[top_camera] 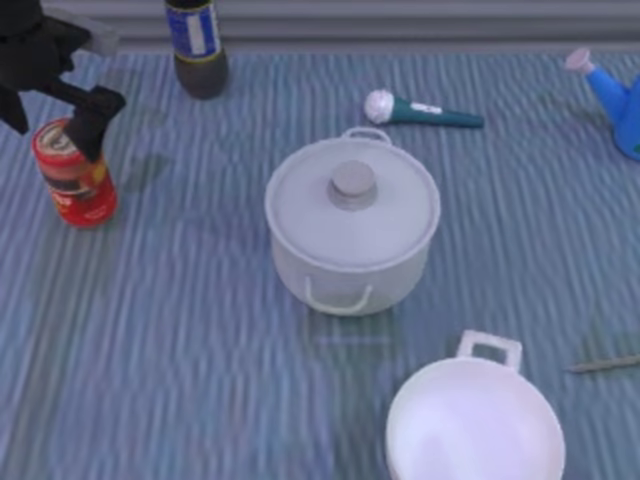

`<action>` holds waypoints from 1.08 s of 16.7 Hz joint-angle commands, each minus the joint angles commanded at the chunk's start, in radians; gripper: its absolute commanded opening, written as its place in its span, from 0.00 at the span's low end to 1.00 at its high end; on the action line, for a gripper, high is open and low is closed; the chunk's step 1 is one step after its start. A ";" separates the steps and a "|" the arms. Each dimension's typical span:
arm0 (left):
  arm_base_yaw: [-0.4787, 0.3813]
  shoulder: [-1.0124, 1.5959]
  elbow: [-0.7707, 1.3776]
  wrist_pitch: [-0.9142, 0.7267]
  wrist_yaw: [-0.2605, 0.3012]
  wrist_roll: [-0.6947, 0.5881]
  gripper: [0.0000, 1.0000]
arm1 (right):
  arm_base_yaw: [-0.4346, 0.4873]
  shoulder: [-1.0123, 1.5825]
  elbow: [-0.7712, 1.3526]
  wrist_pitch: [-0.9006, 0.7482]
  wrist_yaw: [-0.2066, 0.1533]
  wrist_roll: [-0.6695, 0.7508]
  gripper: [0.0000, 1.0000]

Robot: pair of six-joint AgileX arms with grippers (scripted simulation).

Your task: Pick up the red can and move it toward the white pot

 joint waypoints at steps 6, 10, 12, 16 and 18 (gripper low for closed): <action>0.006 -0.018 -0.147 0.130 -0.001 0.000 1.00 | 0.000 0.000 0.000 0.000 0.000 0.000 1.00; 0.008 -0.025 -0.239 0.216 -0.001 0.003 1.00 | 0.000 0.000 0.000 0.000 0.000 0.000 1.00; 0.008 -0.025 -0.239 0.216 -0.001 0.003 1.00 | 0.000 0.000 0.000 0.000 0.000 0.000 1.00; 0.008 -0.025 -0.239 0.216 -0.001 0.003 0.77 | 0.000 0.000 0.000 0.000 0.000 0.000 1.00; 0.008 -0.025 -0.239 0.216 -0.001 0.003 0.62 | 0.000 0.000 0.000 0.000 0.000 0.000 1.00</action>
